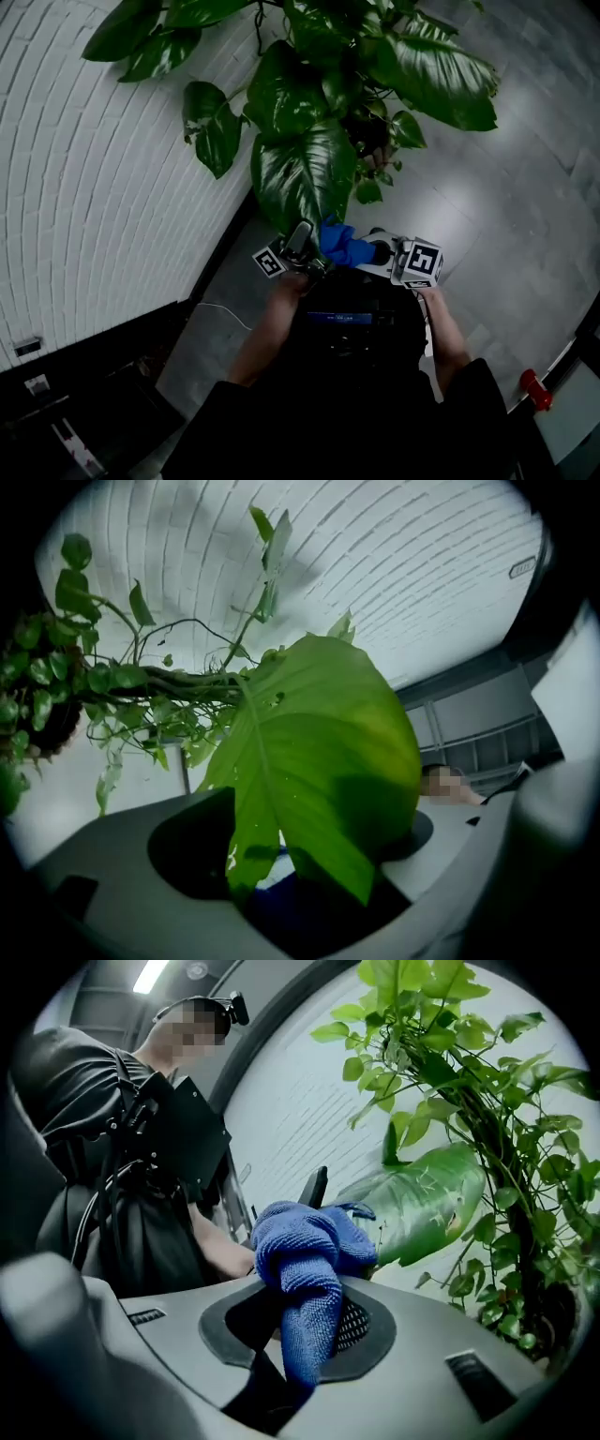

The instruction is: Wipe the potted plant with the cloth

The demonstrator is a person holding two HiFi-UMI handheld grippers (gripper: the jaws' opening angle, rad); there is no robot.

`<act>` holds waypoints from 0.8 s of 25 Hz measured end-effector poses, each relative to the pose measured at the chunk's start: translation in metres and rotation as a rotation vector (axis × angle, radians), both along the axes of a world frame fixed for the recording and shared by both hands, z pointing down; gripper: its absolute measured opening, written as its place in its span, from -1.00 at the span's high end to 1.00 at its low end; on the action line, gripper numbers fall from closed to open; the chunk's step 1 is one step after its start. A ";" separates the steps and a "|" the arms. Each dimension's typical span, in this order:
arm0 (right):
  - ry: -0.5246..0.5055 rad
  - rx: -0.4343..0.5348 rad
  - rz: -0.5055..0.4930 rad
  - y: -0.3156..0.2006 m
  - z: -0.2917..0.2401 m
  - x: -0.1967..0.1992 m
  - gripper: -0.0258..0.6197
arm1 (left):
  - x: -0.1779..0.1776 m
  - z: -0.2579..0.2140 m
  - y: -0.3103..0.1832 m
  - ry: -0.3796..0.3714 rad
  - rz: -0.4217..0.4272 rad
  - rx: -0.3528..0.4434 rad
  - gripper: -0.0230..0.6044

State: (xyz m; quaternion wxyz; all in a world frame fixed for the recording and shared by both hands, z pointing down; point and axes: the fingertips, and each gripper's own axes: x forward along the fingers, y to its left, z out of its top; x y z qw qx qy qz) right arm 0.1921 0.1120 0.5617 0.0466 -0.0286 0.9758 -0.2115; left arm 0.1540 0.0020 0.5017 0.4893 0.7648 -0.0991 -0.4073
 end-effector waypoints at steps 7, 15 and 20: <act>-0.012 -0.065 0.295 -0.006 -0.022 0.052 0.59 | -0.090 0.016 0.024 -0.177 -0.149 -0.029 -0.40; -0.151 -0.011 0.717 0.003 -0.122 0.129 0.59 | -0.156 -0.113 0.052 -0.097 -0.280 0.253 -0.40; -0.225 0.070 0.869 0.036 -0.202 0.170 0.59 | -0.119 -0.187 0.069 0.036 -0.169 0.419 -0.39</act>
